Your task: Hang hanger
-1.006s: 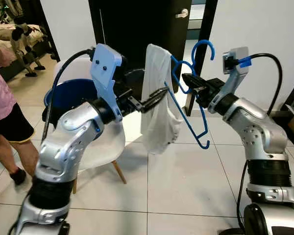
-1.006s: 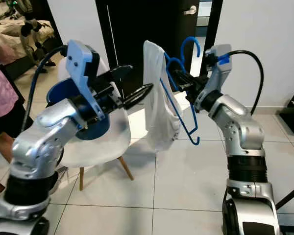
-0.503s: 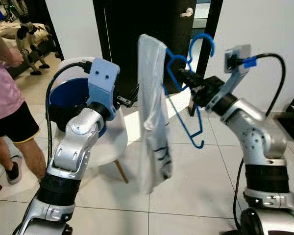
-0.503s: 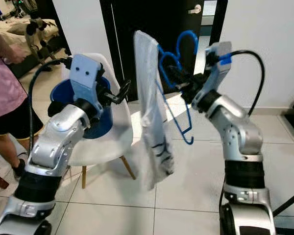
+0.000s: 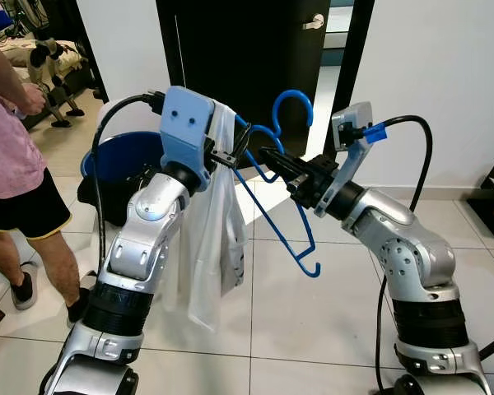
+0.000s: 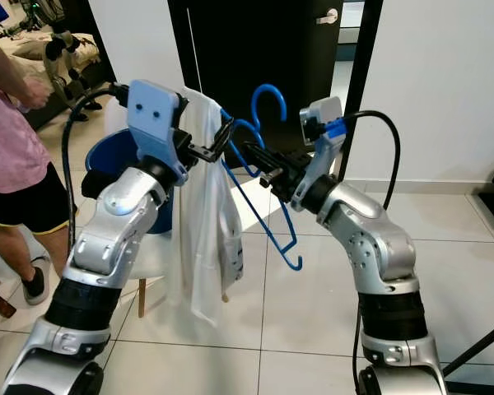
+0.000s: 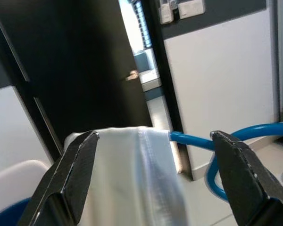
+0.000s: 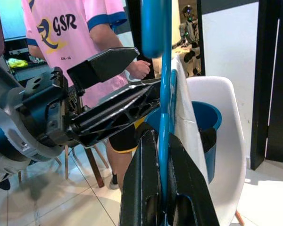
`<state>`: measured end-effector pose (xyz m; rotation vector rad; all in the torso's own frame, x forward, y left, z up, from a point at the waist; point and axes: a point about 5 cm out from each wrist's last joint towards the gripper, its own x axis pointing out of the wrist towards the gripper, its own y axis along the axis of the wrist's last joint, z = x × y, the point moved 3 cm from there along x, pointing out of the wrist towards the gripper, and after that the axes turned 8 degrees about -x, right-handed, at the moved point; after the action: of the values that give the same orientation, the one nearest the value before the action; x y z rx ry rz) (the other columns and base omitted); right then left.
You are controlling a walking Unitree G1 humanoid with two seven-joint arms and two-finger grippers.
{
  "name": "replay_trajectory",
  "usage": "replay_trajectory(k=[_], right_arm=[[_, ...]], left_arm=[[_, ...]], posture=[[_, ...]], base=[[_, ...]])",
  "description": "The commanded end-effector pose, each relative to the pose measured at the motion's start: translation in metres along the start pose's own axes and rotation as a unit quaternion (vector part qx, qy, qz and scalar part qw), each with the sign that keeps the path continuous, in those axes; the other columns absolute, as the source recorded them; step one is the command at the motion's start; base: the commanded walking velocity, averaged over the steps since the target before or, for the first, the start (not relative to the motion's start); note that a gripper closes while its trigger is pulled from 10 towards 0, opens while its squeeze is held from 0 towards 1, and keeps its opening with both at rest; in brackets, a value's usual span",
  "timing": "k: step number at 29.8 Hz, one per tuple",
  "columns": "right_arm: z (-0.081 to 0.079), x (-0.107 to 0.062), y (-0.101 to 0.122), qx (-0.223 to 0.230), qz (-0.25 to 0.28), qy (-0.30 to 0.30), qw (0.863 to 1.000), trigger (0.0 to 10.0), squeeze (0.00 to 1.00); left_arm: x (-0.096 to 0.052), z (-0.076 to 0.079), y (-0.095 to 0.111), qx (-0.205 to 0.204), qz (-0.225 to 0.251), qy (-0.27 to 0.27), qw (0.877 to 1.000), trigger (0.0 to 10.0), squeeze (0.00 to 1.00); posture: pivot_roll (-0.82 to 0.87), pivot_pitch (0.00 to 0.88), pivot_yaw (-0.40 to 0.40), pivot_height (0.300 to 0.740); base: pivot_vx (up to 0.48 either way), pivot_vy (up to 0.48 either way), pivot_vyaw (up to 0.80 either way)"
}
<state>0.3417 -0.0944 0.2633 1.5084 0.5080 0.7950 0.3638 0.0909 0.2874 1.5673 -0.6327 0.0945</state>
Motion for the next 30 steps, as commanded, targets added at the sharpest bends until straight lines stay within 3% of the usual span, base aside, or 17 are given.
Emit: replay_trajectory(k=[1, 12, 16, 17, 18, 19, 20, 30], right_arm=[[-0.006, 0.002, 0.017, -0.008, 0.034, 0.016, 0.999, 10.0, 0.00], [-0.005, 0.001, 0.024, -0.006, 0.045, 0.014, 0.999, 10.0, 0.00], [-0.005, 0.001, 0.026, -0.007, 0.046, 0.014, 0.999, 10.0, 0.00], [-0.005, 0.000, 0.027, -0.007, 0.046, 0.014, 0.999, 10.0, 0.00], [-0.005, 0.000, 0.027, -0.007, 0.046, 0.014, 0.999, 10.0, 0.00], [-0.006, 0.000, 0.028, -0.007, 0.047, 0.015, 0.999, 10.0, 0.00], [-0.006, 0.000, 0.028, -0.007, 0.047, 0.016, 0.999, 10.0, 0.00], [-0.007, -0.001, 0.032, -0.008, 0.050, 0.020, 0.999, 10.0, 0.00]], left_arm=[[-0.001, -0.006, -0.010, 0.036, -0.023, 0.013, 0.999, 10.0, 0.00], [-0.006, -0.005, -0.041, 0.036, -0.096, 0.025, 0.994, 10.0, 0.00], [-0.007, -0.004, -0.045, 0.026, -0.100, 0.026, 0.994, 10.0, 0.00], [-0.007, -0.004, -0.045, 0.025, -0.098, 0.027, 0.994, 7.3, 0.00], [-0.007, -0.004, -0.045, 0.025, -0.098, 0.027, 0.994, 7.3, 0.00], [-0.006, -0.004, -0.045, 0.025, -0.097, 0.028, 0.995, 4.3, 0.00], [-0.006, -0.005, -0.045, 0.028, -0.096, 0.030, 0.995, 0.0, 0.00], [-0.003, -0.011, -0.043, 0.042, -0.090, 0.036, 0.994, 0.0, 0.00]], posture=[[-0.09, 0.000, 0.031, 0.740], [-0.10, 0.000, 0.032, 0.740], [-0.10, 0.000, 0.032, 0.740], [-0.10, 0.000, 0.033, 0.740], [-0.10, 0.000, 0.033, 0.740], [-0.10, 0.000, 0.033, 0.740], [-0.10, 0.000, 0.033, 0.740], [-0.11, 0.000, 0.034, 0.740]], base=[[0.000, 0.000, 0.00], [0.000, 0.000, 0.00], [0.000, 0.000, 0.00], [0.000, 0.000, 0.00], [0.000, 0.000, 0.00], [0.000, 0.000, 0.00], [0.000, 0.000, 0.00], [0.000, 0.000, 0.00]])
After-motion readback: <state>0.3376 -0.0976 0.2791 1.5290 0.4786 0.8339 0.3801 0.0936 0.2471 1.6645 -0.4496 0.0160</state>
